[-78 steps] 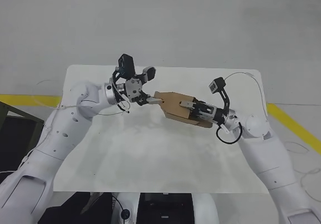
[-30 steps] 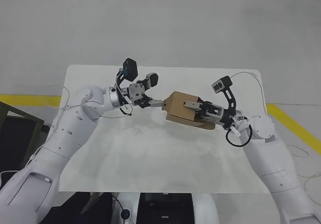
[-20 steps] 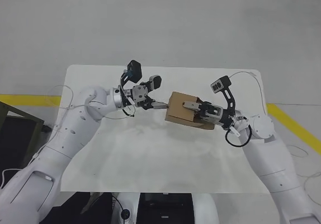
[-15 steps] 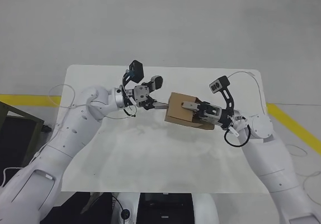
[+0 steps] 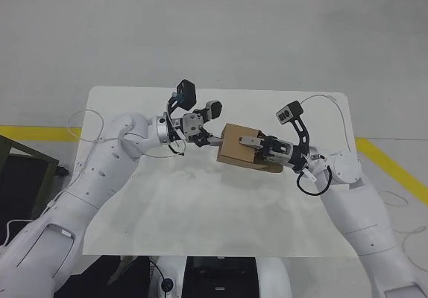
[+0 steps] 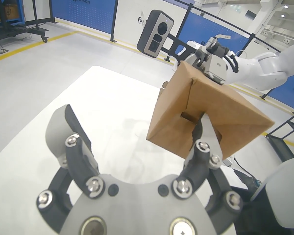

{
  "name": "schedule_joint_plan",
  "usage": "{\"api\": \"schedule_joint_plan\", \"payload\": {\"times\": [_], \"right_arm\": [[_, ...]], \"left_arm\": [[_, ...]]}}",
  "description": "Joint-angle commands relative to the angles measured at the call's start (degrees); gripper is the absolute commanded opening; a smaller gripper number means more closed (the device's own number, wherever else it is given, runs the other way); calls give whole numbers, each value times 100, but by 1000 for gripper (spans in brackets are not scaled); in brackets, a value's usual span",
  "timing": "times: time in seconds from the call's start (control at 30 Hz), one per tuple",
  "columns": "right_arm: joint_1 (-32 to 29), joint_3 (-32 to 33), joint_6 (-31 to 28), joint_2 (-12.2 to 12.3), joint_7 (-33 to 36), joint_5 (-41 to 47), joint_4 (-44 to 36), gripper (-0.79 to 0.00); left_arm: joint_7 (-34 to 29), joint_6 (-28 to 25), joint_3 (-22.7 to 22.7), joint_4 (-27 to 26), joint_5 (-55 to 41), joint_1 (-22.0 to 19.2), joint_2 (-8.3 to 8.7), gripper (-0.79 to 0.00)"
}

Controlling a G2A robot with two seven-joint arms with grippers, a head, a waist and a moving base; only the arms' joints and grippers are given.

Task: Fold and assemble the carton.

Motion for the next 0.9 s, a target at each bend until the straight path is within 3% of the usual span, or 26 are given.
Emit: {"api": "schedule_joint_plan", "payload": {"times": [0.0, 0.33, 0.53, 0.7, 0.87], "right_arm": [[-4, 7, -10, 1, 4, -2, -4, -785], [30, 91, 132, 31, -47, -243, 190, -785], [213, -142, 128, -5, -211, -729, 623, -785], [500, -545, -264, -116, -343, -1087, 1307, -785], [824, -1007, -745, -292, -363, -1141, 2012, -785]], "left_arm": [[10, 0, -7, 5, 12, -3, 2, 0], [312, 0, -564, 201, 275, 191, 144, 0], [604, 0, -882, 24, 819, 412, 252, 0], [1034, 0, -1094, -290, 1618, 699, 405, 0], [1390, 0, -1391, -126, 1824, 954, 563, 0]]}}
